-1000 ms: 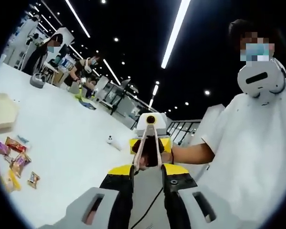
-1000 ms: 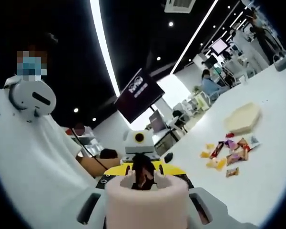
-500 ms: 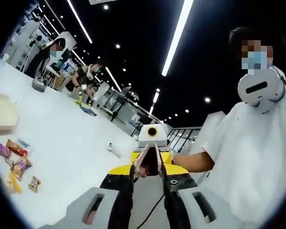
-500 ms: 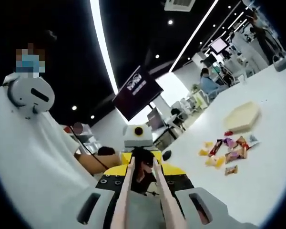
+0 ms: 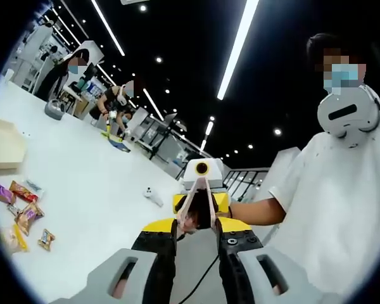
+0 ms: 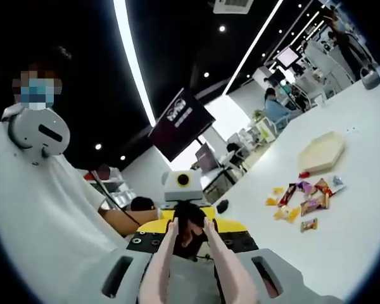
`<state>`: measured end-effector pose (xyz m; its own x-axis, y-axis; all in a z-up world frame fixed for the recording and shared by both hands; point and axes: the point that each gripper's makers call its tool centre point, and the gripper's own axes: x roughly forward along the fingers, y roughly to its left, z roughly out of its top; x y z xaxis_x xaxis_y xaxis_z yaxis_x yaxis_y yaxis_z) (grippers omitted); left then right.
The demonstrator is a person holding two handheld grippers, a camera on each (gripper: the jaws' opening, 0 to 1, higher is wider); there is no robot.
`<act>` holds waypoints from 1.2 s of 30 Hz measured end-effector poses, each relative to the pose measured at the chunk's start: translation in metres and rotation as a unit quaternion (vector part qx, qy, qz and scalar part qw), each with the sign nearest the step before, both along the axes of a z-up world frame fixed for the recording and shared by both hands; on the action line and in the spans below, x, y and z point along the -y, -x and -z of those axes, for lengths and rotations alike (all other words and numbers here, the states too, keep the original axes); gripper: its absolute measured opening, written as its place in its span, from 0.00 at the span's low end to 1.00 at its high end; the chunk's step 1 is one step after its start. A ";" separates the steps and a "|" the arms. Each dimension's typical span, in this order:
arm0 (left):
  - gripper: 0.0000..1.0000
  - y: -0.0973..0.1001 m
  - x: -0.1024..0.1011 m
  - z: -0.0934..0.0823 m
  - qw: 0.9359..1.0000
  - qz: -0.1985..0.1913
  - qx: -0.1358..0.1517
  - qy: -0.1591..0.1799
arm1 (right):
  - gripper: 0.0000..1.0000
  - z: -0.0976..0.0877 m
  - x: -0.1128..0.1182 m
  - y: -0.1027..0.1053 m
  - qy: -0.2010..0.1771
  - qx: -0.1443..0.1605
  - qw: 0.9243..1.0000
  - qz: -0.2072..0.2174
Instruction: Place the target food into the container with the food tongs after gripping and lifting it, then release it inside without dropping or visibly crushing the food.
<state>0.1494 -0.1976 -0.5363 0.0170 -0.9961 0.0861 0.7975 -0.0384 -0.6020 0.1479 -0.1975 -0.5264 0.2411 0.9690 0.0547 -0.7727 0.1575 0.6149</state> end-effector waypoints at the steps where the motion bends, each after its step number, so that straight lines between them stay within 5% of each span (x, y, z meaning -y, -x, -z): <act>1: 0.22 0.000 0.000 0.000 1.000 0.000 0.000 0.000 | 0.25 0.000 0.000 0.000 0.001 0.000 1.000 -0.001; 15: 0.25 0.002 0.002 0.000 1.000 -0.009 0.006 0.012 | 0.26 -0.001 0.002 0.002 0.006 0.006 1.000 -0.002; 20: 0.20 -0.012 -0.015 0.005 0.998 -0.054 0.028 0.000 | 0.24 0.004 0.003 -0.008 0.048 0.033 0.998 0.025; 25: 0.25 -0.027 -0.056 -0.002 0.990 -0.122 0.067 -0.019 | 0.24 0.013 0.000 -0.011 0.082 0.046 0.995 0.022; 27: 0.30 -0.039 -0.074 -0.009 0.982 -0.158 0.097 -0.037 | 0.24 0.014 -0.004 -0.013 0.084 0.042 0.995 0.024; 30: 0.31 -0.054 -0.097 -0.013 0.973 -0.192 0.106 -0.070 | 0.25 0.010 -0.012 -0.018 0.083 0.046 0.995 0.036; 32: 0.30 -0.061 -0.108 -0.018 0.962 -0.207 0.152 -0.091 | 0.25 0.004 -0.019 -0.021 0.074 0.038 0.996 0.041; 34: 0.32 -0.060 -0.111 -0.025 0.963 -0.201 0.163 -0.078 | 0.25 0.001 -0.025 -0.024 0.073 0.040 0.996 0.044; 36: 0.21 -0.059 -0.117 -0.032 0.962 -0.194 0.178 -0.068 | 0.25 0.002 -0.032 -0.027 0.081 0.040 0.995 0.046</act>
